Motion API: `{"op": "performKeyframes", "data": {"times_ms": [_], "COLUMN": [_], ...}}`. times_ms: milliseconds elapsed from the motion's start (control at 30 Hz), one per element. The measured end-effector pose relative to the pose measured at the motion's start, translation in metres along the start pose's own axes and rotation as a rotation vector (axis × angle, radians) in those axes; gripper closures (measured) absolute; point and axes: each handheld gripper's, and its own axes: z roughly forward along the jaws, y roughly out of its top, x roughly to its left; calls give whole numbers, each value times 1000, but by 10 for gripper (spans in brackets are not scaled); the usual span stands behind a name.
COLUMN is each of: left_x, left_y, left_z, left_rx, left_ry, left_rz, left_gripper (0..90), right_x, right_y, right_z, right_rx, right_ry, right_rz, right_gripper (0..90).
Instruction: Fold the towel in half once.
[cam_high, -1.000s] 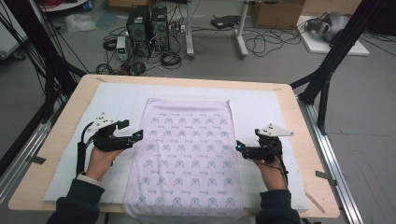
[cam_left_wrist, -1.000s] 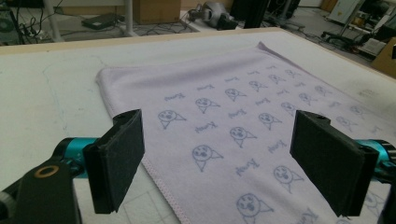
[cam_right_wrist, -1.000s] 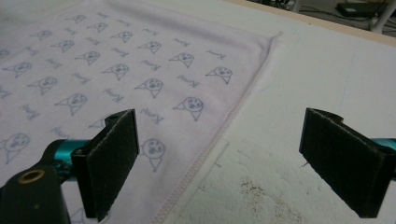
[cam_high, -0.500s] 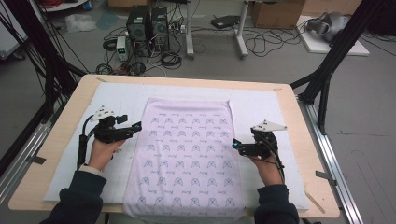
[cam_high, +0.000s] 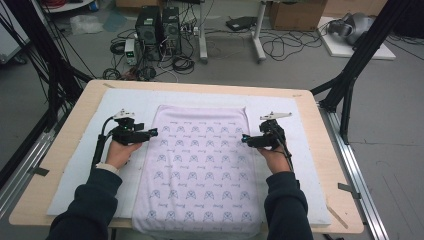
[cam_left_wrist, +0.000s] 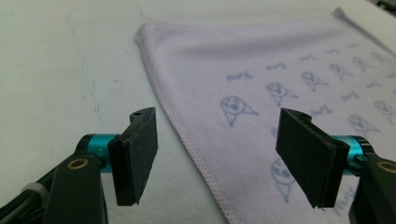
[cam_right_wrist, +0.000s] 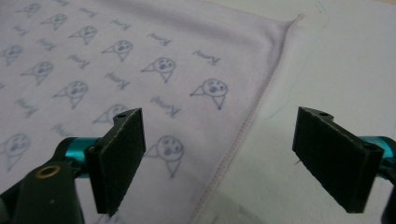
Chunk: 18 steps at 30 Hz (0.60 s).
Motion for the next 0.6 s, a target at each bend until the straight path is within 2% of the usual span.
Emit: {"op": "performKeyframes", "data": {"times_ms": [67,200,333,367,400,467,533,600], "left_x": [-2,-7,-18,-19,-22,-24,-24,-22], "left_y": [0,-1,-2,-2,-3,-3,-3,-2], "left_z": [5,14,17,17,17,17,18,18], "left_rx": [21,60,71,74,70,71,69,68], "left_ry": [-1,57,126,113,111,97,79,61], "left_rz": [14,56,145,172,190,204,181,155], "left_gripper": [322,384,448,485,564,646,707,775], "right_x": [-2,-3,-1,0,1,3,4,7], "right_y": [0,0,1,1,1,1,2,4], "right_z": [8,19,26,28,30,34,35,36], "right_rx": [21,57,85,92,100,108,104,111], "right_ry": [-16,-46,-78,-80,-82,-91,-89,-78], "right_rz": [6,-6,-16,-21,-30,-35,-42,-55], "right_gripper": [191,257,341,375,408,449,502,597]}}
